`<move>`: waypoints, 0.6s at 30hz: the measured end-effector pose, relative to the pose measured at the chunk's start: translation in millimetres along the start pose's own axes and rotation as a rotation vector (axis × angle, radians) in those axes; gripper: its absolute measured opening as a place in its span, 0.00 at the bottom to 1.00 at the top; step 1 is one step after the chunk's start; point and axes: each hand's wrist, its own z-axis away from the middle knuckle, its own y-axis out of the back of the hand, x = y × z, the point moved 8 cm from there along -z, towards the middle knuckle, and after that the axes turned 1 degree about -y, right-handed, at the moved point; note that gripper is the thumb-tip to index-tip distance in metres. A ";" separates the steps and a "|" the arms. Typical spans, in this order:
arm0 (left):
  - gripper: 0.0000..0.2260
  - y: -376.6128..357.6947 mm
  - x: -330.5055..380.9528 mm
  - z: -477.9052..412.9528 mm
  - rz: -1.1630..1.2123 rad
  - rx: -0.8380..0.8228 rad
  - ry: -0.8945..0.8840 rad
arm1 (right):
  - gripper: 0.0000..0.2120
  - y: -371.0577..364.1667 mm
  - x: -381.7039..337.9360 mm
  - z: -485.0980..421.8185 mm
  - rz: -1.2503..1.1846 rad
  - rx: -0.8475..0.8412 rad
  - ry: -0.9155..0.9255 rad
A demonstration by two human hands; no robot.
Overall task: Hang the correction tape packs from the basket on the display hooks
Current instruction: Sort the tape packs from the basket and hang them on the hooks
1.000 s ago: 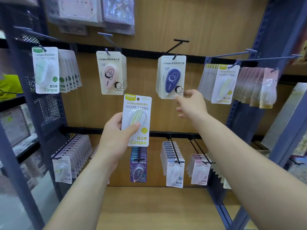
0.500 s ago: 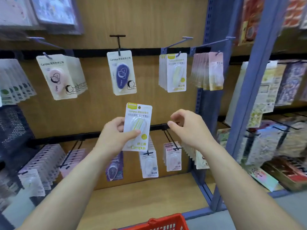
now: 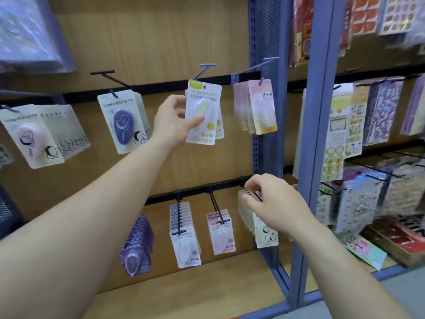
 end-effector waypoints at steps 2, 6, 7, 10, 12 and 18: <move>0.19 -5.0 1.3 -5.0 -0.009 -0.004 0.001 | 0.13 3.2 6.7 1.2 -0.015 0.004 -0.007; 0.18 -10.0 4.0 -7.6 -0.053 0.014 0.002 | 0.12 6.8 13.6 2.6 -0.055 0.014 -0.016; 0.18 -9.2 5.8 -8.2 -0.069 0.028 -0.009 | 0.12 7.2 14.0 2.8 -0.058 0.017 -0.014; 0.16 -5.1 7.4 -9.1 -0.092 0.056 -0.017 | 0.12 7.0 13.4 3.1 -0.061 0.018 -0.006; 0.16 -3.7 4.2 -8.9 -0.112 0.057 -0.012 | 0.13 6.0 12.0 3.2 -0.061 0.014 -0.001; 0.17 -7.6 -4.9 -14.3 -0.159 0.059 0.023 | 0.13 0.2 9.2 3.3 -0.030 -0.005 0.013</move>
